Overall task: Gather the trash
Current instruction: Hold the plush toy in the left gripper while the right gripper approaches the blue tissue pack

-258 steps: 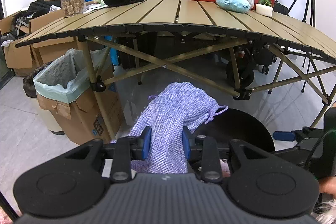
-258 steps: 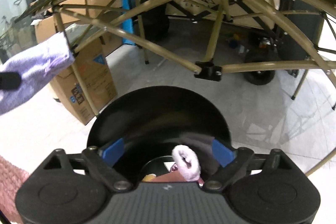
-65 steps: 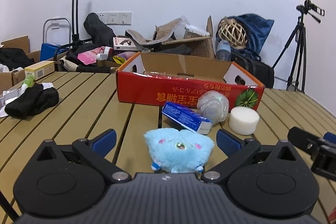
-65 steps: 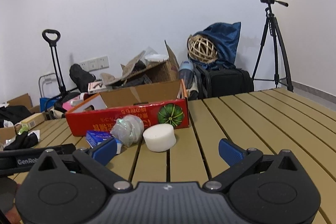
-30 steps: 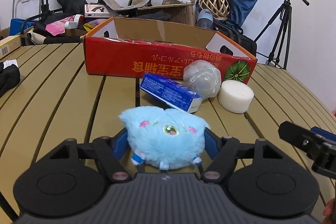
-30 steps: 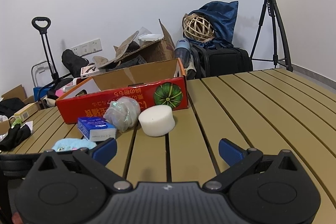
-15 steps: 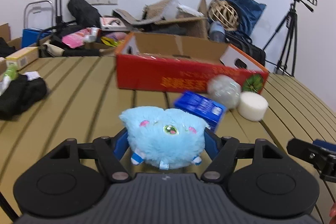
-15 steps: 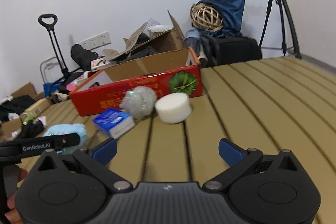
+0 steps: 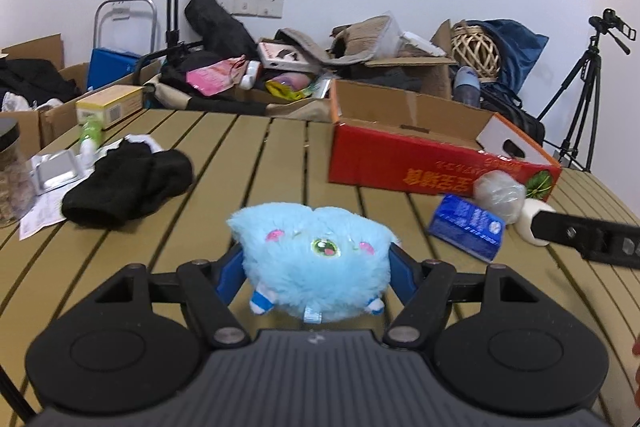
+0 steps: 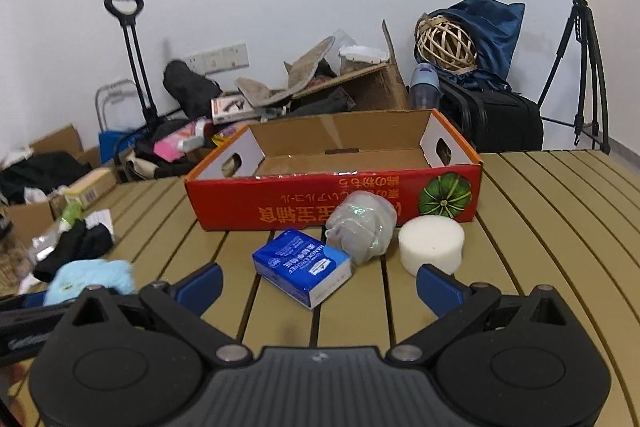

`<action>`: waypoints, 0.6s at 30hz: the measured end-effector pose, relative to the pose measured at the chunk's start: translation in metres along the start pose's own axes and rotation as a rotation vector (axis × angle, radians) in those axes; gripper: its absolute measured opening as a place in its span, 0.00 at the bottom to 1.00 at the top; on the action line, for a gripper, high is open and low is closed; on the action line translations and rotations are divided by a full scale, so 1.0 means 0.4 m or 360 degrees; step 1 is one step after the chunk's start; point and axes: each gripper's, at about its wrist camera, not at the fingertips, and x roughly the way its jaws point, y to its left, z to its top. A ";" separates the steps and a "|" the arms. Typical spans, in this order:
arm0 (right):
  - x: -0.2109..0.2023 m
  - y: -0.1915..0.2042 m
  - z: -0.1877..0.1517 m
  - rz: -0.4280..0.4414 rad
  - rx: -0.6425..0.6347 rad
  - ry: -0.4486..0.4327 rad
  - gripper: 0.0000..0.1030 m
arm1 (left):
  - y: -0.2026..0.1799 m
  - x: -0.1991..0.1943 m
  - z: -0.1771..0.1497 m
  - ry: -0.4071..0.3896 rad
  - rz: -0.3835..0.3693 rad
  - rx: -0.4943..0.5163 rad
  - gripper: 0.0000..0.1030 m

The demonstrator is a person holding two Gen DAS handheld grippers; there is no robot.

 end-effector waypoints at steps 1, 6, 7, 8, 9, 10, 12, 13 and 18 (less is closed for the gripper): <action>0.013 0.007 0.004 -0.0013 -0.0008 0.0022 1.00 | 0.009 -0.001 -0.001 0.0005 0.0007 -0.0003 0.70; 0.082 0.028 0.010 -0.0049 0.0040 0.0145 1.00 | 0.045 -0.011 0.006 0.0001 0.0020 -0.0044 0.70; 0.095 0.034 0.014 -0.0055 0.0060 0.0166 1.00 | 0.050 -0.012 0.009 -0.0004 0.0019 -0.0057 0.70; 0.108 0.039 0.017 -0.0061 0.0072 0.0178 1.00 | 0.055 -0.014 0.012 -0.0009 0.0020 -0.0067 0.70; 0.121 0.048 0.022 -0.0073 0.0081 0.0191 1.00 | 0.060 -0.015 0.014 -0.0015 0.0022 -0.0076 0.70; 0.135 0.057 0.027 -0.0086 0.0084 0.0204 1.00 | 0.064 -0.015 0.017 -0.0019 0.0026 -0.0084 0.70; 0.162 0.072 0.033 -0.0108 0.0087 0.0235 1.00 | 0.070 -0.013 0.020 -0.0021 0.0033 -0.0097 0.70; 0.175 0.081 0.035 -0.0119 0.0091 0.0252 1.00 | 0.073 -0.013 0.021 -0.0020 0.0037 -0.0104 0.70; 0.220 0.113 0.044 -0.0207 0.0118 0.0293 1.00 | 0.097 -0.008 0.022 -0.0024 0.0086 -0.0137 0.70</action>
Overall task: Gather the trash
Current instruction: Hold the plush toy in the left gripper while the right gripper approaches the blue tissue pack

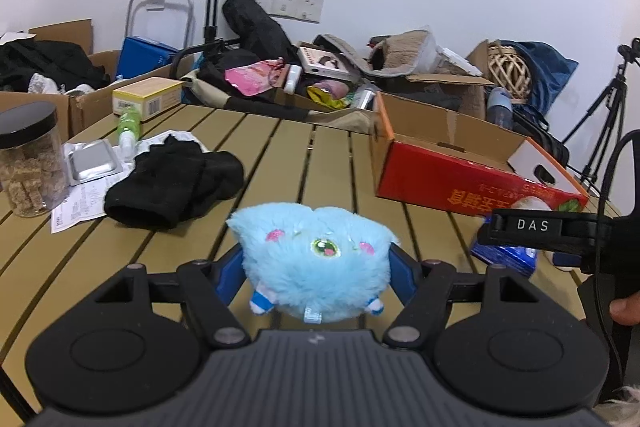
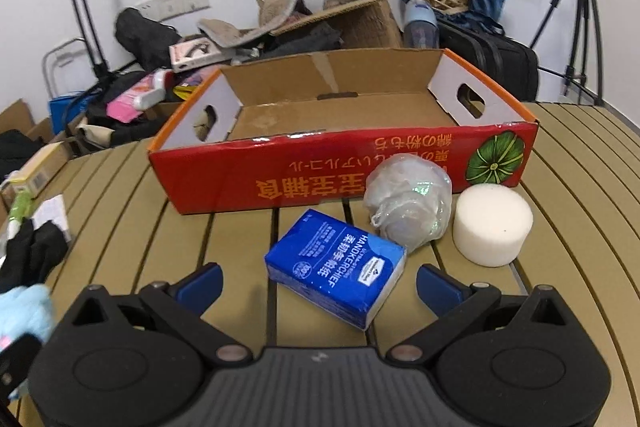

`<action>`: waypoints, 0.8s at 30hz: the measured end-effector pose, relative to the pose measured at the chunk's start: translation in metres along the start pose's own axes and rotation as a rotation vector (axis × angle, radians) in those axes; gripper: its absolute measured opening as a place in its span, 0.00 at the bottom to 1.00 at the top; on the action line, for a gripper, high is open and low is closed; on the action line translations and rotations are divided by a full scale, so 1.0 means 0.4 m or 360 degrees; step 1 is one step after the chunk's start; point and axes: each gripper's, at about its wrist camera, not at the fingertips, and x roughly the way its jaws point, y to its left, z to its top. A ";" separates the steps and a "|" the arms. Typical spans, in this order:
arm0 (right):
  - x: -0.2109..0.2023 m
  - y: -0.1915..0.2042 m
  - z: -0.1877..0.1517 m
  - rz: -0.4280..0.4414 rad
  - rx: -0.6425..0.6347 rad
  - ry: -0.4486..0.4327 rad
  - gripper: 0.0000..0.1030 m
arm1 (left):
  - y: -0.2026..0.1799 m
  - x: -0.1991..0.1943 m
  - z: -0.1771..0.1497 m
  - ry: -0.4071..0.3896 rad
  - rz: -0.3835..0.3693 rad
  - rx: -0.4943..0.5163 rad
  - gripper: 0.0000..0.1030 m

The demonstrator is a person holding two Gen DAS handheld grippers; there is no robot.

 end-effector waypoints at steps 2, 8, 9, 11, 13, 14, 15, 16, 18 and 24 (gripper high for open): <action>0.011 0.004 0.003 -0.0037 0.0027 0.0005 1.00 | 0.013 0.005 0.000 0.0003 0.0019 -0.0021 0.70; 0.044 -0.012 0.003 -0.0044 0.0141 0.0045 1.00 | 0.032 0.018 -0.004 -0.0004 0.0070 -0.0037 0.70; 0.048 -0.012 0.003 -0.0050 0.0151 0.0044 1.00 | 0.033 0.021 -0.004 -0.0002 0.0078 -0.0036 0.70; 0.058 -0.012 0.005 -0.0074 0.0162 0.0041 1.00 | 0.036 0.028 -0.004 0.0004 0.0085 -0.0045 0.70; 0.069 -0.012 0.007 -0.0095 0.0175 0.0039 1.00 | 0.037 0.029 -0.004 0.0003 0.0082 -0.0050 0.70; 0.074 -0.012 0.009 -0.0098 0.0182 0.0037 1.00 | 0.037 0.029 -0.004 0.0000 0.0083 -0.0049 0.70; 0.079 -0.011 0.010 -0.0102 0.0191 0.0036 1.00 | 0.035 0.029 -0.004 -0.0004 0.0083 -0.0047 0.70; 0.085 -0.012 0.011 -0.0106 0.0198 0.0037 1.00 | 0.033 0.028 -0.005 -0.0007 0.0081 -0.0044 0.70; 0.094 -0.013 0.013 -0.0116 0.0212 0.0038 0.99 | 0.027 0.027 -0.005 -0.0010 0.0071 -0.0036 0.70; 0.099 -0.008 0.015 -0.0119 0.0172 0.0037 0.86 | 0.003 0.035 -0.010 -0.0009 0.0020 0.0029 0.70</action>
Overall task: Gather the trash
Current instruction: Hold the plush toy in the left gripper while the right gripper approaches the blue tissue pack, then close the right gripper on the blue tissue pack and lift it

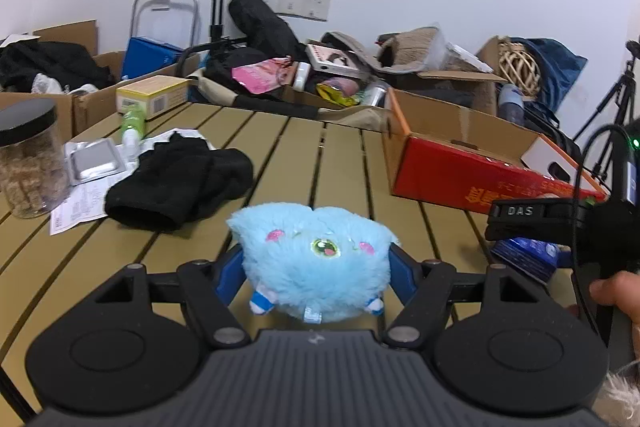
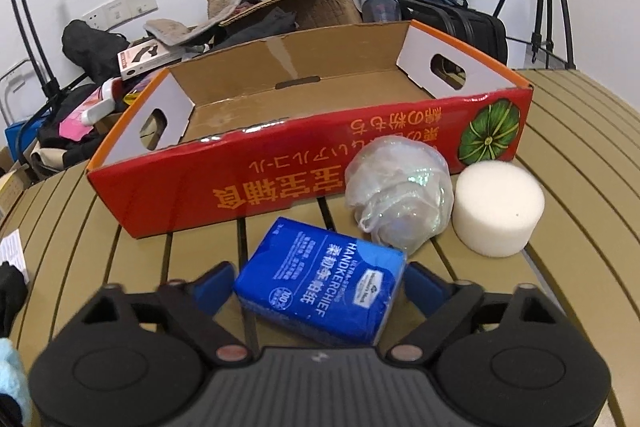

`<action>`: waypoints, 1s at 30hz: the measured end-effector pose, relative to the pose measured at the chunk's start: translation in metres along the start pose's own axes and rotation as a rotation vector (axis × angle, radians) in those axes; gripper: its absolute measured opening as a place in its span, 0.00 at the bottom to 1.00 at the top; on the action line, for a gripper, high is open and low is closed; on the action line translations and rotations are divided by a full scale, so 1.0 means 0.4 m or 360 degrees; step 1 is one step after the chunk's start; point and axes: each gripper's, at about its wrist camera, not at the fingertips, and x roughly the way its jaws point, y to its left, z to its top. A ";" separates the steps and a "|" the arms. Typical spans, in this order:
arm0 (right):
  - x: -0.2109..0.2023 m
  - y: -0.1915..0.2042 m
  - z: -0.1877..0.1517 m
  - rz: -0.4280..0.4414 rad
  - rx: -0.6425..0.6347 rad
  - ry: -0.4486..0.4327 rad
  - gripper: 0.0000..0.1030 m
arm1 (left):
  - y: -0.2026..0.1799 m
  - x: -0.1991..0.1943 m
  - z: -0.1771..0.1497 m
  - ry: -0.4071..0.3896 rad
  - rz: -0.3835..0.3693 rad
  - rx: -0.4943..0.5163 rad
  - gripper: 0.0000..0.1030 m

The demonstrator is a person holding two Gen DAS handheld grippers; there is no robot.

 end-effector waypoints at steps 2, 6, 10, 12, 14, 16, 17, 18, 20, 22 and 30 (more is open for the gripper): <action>-0.002 -0.001 0.000 0.0010 -0.0012 0.0002 0.85 | -0.009 0.001 -0.002 -0.0004 -0.0007 0.0016 0.70; -0.014 -0.009 -0.008 -0.0005 -0.0036 -0.0024 0.83 | -0.020 0.003 -0.003 -0.0001 -0.0014 0.0036 0.70; -0.029 -0.036 -0.020 0.0029 -0.0011 -0.0033 0.83 | -0.023 -0.001 -0.004 -0.0001 -0.0015 0.0049 0.70; -0.039 -0.052 -0.025 0.0051 0.0006 -0.0035 0.83 | -0.025 -0.006 -0.005 0.0000 -0.0018 0.0049 0.70; -0.052 -0.067 -0.030 0.0071 0.0020 -0.0039 0.83 | -0.028 -0.013 -0.006 -0.0006 -0.0005 0.0053 0.70; -0.067 -0.080 -0.036 0.0088 0.0026 -0.0043 0.83 | -0.034 -0.021 -0.009 -0.0010 0.0007 0.0066 0.70; -0.076 -0.086 -0.038 0.0098 0.0025 -0.0045 0.83 | -0.038 -0.026 -0.010 -0.0008 0.0007 0.0072 0.70; -0.085 -0.092 -0.041 0.0106 0.0021 -0.0047 0.83 | -0.041 -0.032 -0.011 -0.0006 0.0007 0.0078 0.70; -0.107 -0.105 -0.048 0.0119 0.0015 -0.0058 0.83 | -0.049 -0.047 -0.013 -0.0002 0.0006 0.0089 0.70; -0.133 -0.121 -0.053 0.0137 0.0016 -0.0069 0.83 | -0.059 -0.065 -0.018 0.0001 -0.0004 0.0099 0.70; -0.244 -0.191 -0.086 0.0174 -0.0010 -0.0112 0.83 | -0.104 -0.157 -0.041 -0.0014 -0.0012 0.0156 0.70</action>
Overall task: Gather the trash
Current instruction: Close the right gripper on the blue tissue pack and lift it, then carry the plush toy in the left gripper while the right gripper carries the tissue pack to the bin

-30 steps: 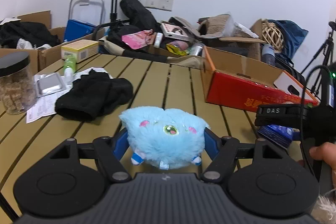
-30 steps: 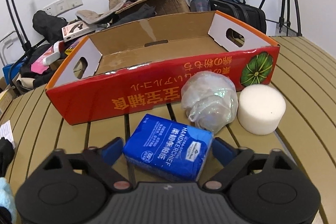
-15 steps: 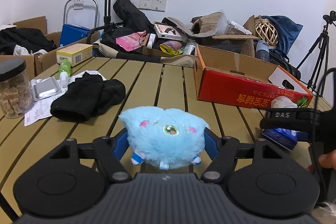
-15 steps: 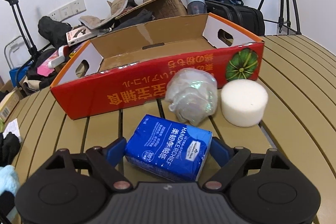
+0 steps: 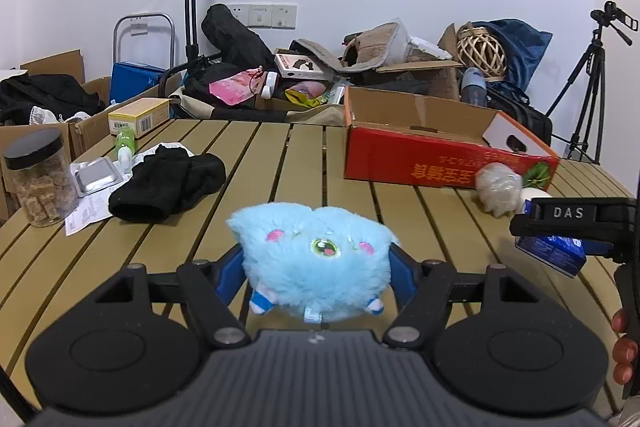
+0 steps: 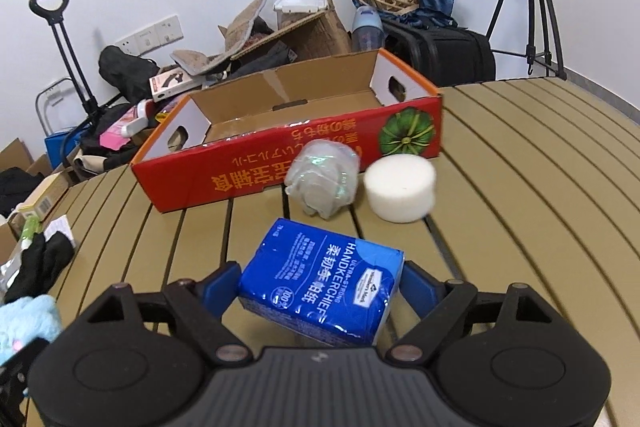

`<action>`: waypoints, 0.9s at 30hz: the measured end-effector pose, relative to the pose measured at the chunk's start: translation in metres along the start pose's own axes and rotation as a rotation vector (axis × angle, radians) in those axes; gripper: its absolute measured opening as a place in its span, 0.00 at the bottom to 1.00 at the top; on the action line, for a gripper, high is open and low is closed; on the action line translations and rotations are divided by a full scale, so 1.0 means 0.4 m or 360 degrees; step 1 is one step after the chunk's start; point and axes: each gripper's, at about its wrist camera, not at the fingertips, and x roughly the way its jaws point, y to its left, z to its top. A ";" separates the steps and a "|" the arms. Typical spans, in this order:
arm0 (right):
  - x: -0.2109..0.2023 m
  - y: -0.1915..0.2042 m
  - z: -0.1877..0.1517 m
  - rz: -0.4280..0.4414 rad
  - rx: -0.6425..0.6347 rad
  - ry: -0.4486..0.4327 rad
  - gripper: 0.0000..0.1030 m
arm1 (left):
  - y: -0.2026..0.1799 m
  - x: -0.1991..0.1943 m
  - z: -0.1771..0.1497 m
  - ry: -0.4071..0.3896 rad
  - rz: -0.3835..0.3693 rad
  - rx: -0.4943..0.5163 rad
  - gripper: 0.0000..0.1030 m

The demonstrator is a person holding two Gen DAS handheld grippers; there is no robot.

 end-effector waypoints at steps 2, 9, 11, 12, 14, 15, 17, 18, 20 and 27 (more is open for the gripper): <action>-0.033 -0.018 -0.010 0.0004 -0.0004 -0.0013 0.83 | -0.002 -0.033 -0.004 -0.0009 -0.0010 -0.0026 0.70; -0.137 -0.075 -0.058 0.0020 -0.0024 -0.0032 0.83 | -0.025 -0.155 -0.044 -0.0044 -0.0036 -0.0017 0.70; -0.166 -0.087 -0.073 0.0027 -0.0031 -0.0037 0.83 | -0.035 -0.187 -0.056 -0.0054 -0.0041 -0.0003 0.70; -0.182 -0.093 -0.081 0.0031 -0.0035 -0.0040 0.83 | -0.042 -0.205 -0.063 -0.0063 -0.0040 0.0010 0.70; -0.211 -0.103 -0.094 0.0041 -0.0045 -0.0050 0.83 | -0.055 -0.238 -0.078 -0.0076 -0.0042 0.0036 0.70; -0.227 -0.107 -0.102 0.0047 -0.0051 -0.0058 0.83 | -0.060 -0.252 -0.085 -0.0081 -0.0044 0.0047 0.70; -0.258 -0.115 -0.119 0.0058 -0.0067 -0.0072 0.83 | -0.070 -0.285 -0.101 -0.0089 -0.0049 0.0068 0.70; -0.275 -0.119 -0.130 0.0065 -0.0079 -0.0079 0.83 | -0.074 -0.299 -0.108 -0.0088 -0.0055 0.0071 0.70; -0.306 -0.125 -0.151 0.0076 -0.0106 -0.0089 0.83 | -0.081 -0.328 -0.126 -0.0082 -0.0076 0.0077 0.70; -0.423 -0.152 -0.229 0.0120 -0.0229 -0.0141 0.83 | -0.110 -0.430 -0.193 -0.0109 -0.0084 0.0131 0.70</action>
